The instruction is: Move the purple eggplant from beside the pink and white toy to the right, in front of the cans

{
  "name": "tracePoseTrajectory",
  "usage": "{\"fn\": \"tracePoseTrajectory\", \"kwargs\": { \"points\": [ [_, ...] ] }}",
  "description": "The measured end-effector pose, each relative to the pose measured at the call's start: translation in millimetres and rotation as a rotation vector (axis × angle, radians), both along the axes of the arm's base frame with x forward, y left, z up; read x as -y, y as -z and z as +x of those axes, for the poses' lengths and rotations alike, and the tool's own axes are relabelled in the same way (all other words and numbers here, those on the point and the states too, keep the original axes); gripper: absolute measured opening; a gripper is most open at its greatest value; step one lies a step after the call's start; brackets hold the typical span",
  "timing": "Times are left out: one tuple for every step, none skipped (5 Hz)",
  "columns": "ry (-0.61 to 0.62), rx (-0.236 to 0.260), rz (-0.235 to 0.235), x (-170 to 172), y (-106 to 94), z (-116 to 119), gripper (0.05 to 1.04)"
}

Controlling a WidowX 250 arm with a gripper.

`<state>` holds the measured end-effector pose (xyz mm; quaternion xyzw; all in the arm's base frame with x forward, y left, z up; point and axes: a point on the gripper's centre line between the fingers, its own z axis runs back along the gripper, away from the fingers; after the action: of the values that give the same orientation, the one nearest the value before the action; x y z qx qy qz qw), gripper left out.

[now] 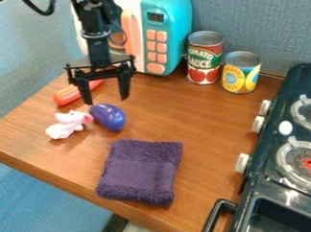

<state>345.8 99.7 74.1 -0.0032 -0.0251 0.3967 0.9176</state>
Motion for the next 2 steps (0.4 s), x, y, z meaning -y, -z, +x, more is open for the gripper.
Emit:
{"fn": "tracePoseTrajectory", "kwargs": {
  "points": [
    [-0.044,-0.029,-0.025,-5.1,11.6,-3.4,1.001],
    [-0.062,-0.066,-0.032,-5.9,18.5,-4.8,1.001]
  ]
}}
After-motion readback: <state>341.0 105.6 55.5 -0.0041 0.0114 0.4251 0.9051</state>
